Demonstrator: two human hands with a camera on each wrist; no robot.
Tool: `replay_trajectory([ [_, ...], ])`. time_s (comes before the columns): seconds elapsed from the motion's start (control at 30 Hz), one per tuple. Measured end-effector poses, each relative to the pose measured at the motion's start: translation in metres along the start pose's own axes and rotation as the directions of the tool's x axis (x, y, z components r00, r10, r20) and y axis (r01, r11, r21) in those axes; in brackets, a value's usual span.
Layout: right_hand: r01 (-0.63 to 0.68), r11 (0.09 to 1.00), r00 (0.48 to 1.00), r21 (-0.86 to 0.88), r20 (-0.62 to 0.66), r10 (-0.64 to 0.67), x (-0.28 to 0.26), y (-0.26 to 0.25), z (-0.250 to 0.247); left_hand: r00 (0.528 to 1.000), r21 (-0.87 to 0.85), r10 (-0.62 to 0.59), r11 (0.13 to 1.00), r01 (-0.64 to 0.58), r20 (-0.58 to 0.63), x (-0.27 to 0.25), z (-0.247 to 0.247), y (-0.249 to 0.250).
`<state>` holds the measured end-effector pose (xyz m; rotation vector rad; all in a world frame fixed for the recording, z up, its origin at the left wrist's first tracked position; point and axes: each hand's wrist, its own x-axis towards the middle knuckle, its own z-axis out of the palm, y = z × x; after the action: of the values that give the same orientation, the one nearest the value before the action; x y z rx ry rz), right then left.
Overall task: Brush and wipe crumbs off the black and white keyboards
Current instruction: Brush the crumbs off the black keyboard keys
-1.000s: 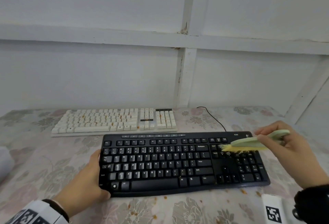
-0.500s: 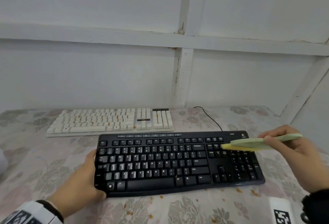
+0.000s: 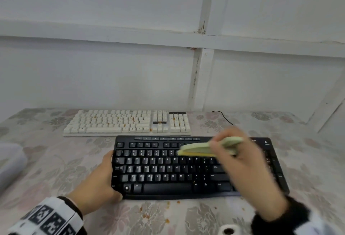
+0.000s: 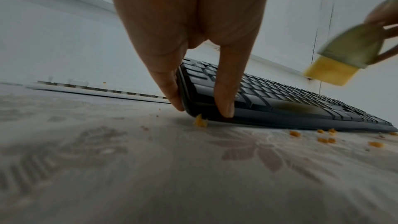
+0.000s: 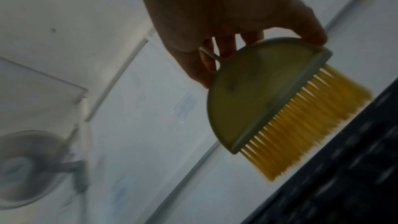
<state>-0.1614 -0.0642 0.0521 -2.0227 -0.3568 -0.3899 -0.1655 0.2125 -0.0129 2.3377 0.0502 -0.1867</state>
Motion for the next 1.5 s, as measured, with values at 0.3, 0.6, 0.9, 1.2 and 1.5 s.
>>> replay_trajectory([
  [0.3, 0.085, 0.993, 0.955, -0.077, 0.290, -0.059, -0.010, -0.039, 0.126, 0.999, 0.016, 0.036, 0.999, -0.036, 0.001, 0.004, -0.002, -0.005],
  [0.6, 0.024, 0.979, 0.979, -0.204, 0.205, 0.019, -0.010, -0.028, 0.110, 1.000, -0.035, 0.014, 0.999, -0.014, -0.002, 0.003, -0.001, -0.003],
  [0.9, 0.019, 0.982, 0.980, -0.189, 0.196, 0.018, -0.012, -0.027, 0.111, 0.999, 0.002, 0.029, 1.000, -0.029, -0.019, -0.001, -0.001, 0.003],
  [1.2, -0.023, 0.976, 0.988, -0.214, 0.144, 0.055, -0.014, -0.020, 0.088, 1.000, 0.000, 0.026, 1.000, -0.026, -0.007, 0.004, 0.000, -0.006],
  [1.5, -0.102, 0.995, 0.993, -0.004, 0.067, 0.102, -0.012, 0.008, 0.057, 1.000, -0.017, 0.012, 1.000, -0.012, 0.006, 0.007, 0.000, -0.011],
])
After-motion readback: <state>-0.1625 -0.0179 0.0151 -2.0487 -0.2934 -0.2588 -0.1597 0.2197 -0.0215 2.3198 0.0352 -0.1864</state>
